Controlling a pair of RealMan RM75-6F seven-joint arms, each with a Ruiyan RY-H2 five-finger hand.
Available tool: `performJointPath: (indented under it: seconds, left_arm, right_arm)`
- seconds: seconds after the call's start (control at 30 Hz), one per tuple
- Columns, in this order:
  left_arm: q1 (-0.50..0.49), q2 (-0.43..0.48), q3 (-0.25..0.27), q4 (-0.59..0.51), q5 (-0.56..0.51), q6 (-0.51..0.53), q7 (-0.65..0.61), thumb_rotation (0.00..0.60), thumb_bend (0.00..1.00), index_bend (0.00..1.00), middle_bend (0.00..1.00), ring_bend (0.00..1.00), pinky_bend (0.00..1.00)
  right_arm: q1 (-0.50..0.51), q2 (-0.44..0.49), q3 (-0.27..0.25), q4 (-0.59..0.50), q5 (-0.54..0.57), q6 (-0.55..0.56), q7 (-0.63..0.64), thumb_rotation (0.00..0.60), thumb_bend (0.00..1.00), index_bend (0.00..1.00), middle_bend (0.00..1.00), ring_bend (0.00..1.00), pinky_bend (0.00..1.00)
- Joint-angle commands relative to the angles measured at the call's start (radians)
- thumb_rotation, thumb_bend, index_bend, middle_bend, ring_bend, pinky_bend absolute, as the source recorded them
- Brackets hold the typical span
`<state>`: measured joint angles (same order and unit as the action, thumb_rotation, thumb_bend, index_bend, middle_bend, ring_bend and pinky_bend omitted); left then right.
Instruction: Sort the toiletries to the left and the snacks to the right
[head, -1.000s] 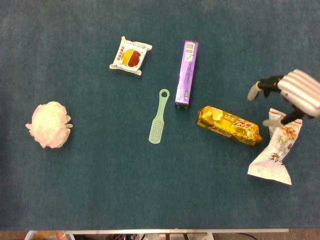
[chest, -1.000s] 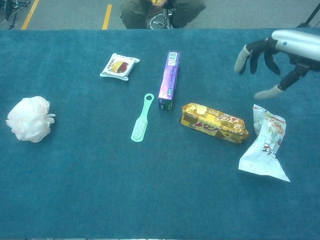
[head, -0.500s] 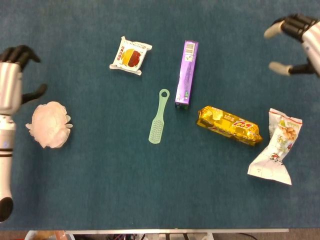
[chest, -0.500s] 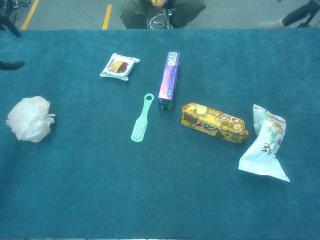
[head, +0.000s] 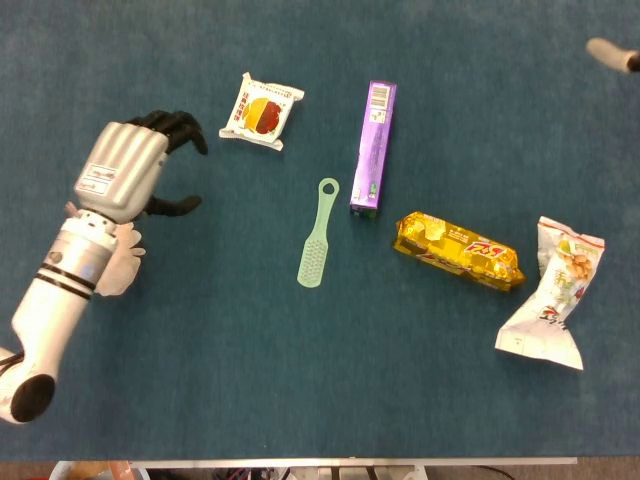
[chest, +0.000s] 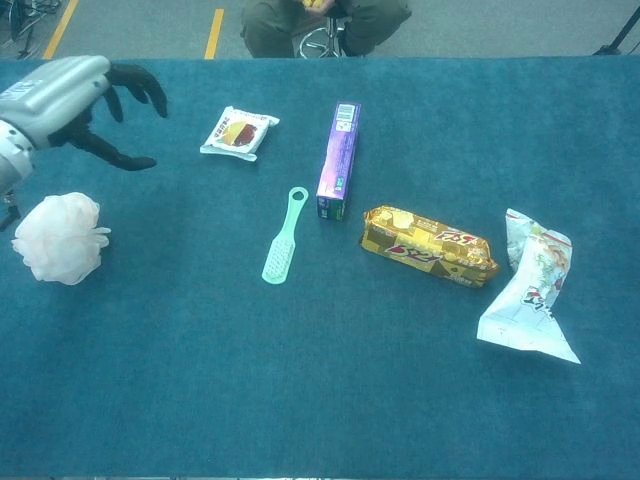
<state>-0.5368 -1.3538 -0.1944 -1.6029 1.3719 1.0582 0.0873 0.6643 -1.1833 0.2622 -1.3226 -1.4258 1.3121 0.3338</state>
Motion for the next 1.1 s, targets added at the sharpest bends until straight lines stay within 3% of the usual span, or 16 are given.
performJointPath:
  seconds: [0.03, 0.13, 0.4, 0.77, 1.1]
  left_arm:
    - [-0.055, -0.048, -0.018, -0.021, -0.074, -0.046, 0.115, 0.557, 0.14, 0.41, 0.31, 0.29, 0.45]
    - [-0.102, -0.096, -0.038, -0.010, -0.150, -0.081, 0.198, 0.512, 0.14, 0.41, 0.31, 0.29, 0.46]
    - [-0.197, -0.215, -0.060, 0.055, -0.227, -0.125, 0.261, 0.507, 0.14, 0.41, 0.32, 0.29, 0.46]
    - [-0.263, -0.294, -0.025, 0.089, -0.052, -0.130, 0.109, 0.581, 0.14, 0.42, 0.34, 0.29, 0.45]
    - [-0.319, -0.382, -0.011, 0.169, -0.009, -0.155, 0.042, 0.600, 0.14, 0.42, 0.34, 0.29, 0.41]
  right_arm:
    - [-0.005, 0.016, 0.022, -0.005, 0.024, -0.004, 0.000, 0.600, 0.00, 0.40, 0.42, 0.36, 0.52]
    - [-0.011, 0.027, 0.042, -0.004, 0.044, -0.002, 0.006, 0.600, 0.00, 0.40, 0.42, 0.36, 0.52]
    - [-0.047, 0.024, 0.039, 0.031, 0.052, 0.006, 0.049, 0.600, 0.00, 0.40, 0.42, 0.36, 0.52]
    - [-0.096, 0.020, 0.063, 0.058, 0.067, 0.045, 0.175, 0.600, 0.00, 0.40, 0.42, 0.36, 0.52]
    - [-0.132, 0.064, 0.084, -0.010, 0.035, 0.087, 0.311, 0.600, 0.00, 0.40, 0.42, 0.36, 0.52]
